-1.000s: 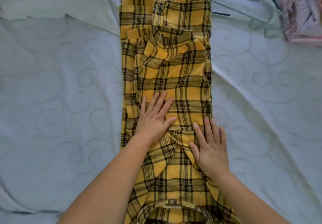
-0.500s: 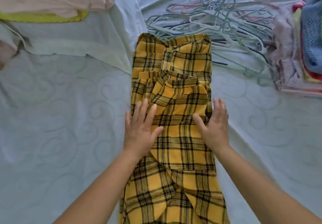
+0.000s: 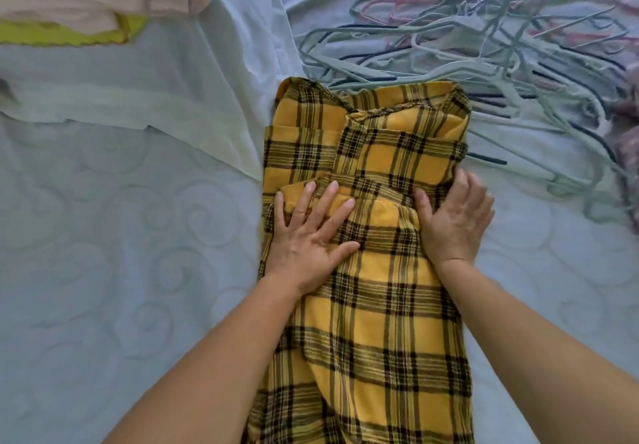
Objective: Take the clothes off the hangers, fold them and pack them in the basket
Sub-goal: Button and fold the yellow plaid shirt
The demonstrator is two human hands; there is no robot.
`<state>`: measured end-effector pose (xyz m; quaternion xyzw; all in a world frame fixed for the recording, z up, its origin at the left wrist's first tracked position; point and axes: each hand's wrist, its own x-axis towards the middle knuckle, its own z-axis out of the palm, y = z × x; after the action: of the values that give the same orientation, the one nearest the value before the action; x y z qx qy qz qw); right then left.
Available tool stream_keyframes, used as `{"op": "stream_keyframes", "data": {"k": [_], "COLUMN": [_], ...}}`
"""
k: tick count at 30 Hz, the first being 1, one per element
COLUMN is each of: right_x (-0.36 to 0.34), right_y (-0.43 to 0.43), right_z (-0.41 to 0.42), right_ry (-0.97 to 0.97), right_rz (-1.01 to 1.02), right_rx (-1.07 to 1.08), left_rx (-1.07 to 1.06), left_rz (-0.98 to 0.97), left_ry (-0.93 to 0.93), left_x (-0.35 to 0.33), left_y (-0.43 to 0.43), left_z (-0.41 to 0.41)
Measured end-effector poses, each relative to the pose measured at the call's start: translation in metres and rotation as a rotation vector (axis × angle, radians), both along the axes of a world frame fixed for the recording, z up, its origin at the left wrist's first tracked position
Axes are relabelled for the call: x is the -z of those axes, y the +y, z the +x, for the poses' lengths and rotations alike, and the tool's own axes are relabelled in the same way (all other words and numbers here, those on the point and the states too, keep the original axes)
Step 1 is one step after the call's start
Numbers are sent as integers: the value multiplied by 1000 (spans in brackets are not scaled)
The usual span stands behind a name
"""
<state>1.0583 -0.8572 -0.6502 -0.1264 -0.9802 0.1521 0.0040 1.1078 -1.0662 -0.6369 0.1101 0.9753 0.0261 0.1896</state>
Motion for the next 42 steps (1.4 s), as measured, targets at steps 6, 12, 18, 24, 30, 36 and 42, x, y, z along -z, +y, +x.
{"op": "stream_keyframes", "data": {"k": [6,12,18,24,30,36,42], "right_x": [-19,-91,-165,-134,-101,-119,-44], "right_y": [8,5,33,77,96,46,-9], "right_z": [-6,-54,13,154,216,187,175], "right_ry": [37,-376,-101,26,-218,59,-124], "right_rz": [-325,-1138,-1005,-339,62,-129,130], "right_rx": [84,298,-477,-1048,-1132,-1026,-650], "left_rx": [-567,-1297,-581,308,499,165,-54], "left_rz": [800,1240,1553,597,187,292,53], "left_ry": [365,-259,-363,136,-50,158,-4], "left_x": [-30,-66,-135,-127,-77,-84,-23], "left_y": [-15,-45,-77,-87,-90,-17,34], "left_z": [-9,-83,-26,109,197,168,145]}}
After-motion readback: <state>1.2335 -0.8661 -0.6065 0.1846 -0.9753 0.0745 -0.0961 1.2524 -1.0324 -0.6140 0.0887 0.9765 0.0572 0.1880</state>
